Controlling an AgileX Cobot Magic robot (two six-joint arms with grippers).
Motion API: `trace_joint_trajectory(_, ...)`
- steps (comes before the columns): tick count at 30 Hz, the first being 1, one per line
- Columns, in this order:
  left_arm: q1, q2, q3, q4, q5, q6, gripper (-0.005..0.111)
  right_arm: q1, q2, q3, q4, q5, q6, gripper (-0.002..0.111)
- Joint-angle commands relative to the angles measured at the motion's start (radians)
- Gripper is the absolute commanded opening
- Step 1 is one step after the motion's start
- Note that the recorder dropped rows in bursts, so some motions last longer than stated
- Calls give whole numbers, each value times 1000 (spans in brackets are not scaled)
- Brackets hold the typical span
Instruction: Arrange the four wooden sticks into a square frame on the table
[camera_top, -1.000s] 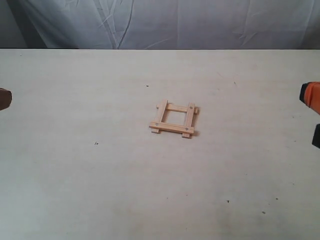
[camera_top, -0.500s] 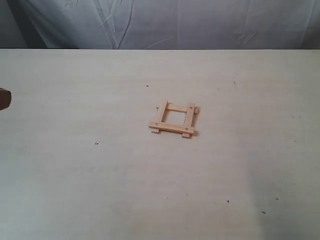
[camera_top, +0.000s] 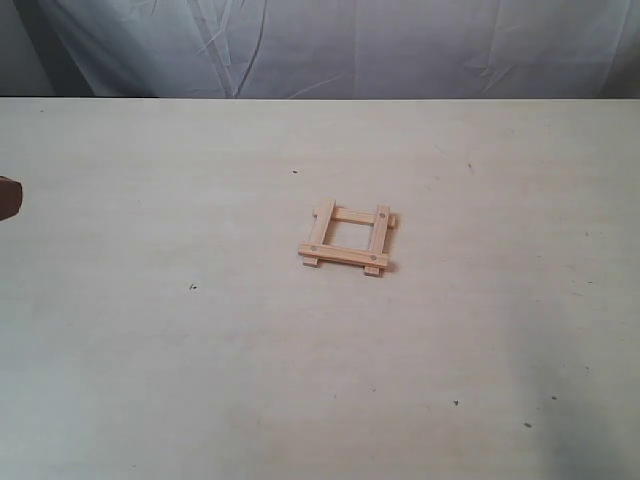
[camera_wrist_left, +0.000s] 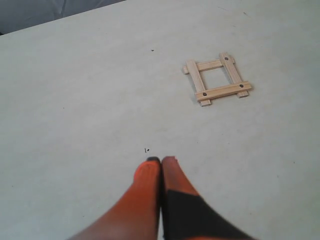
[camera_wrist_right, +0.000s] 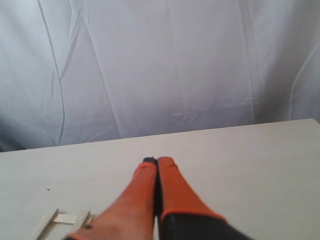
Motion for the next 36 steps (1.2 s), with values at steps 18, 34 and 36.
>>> trace_joint_trajectory(18, 1, -8, 4, -2, -8, -1, 0, -5, -249, 277, 71, 30, -224, 0)
trace_joint_trajectory(34, 1, -8, 4, 3, -8, -1, 0, -5, -249, 411, 177, -2, -329, 0)
trace_joint_trajectory(36, 1, -8, 4, 8, -8, -1, 0, -5, -249, 415, 186, -14, -329, 0)
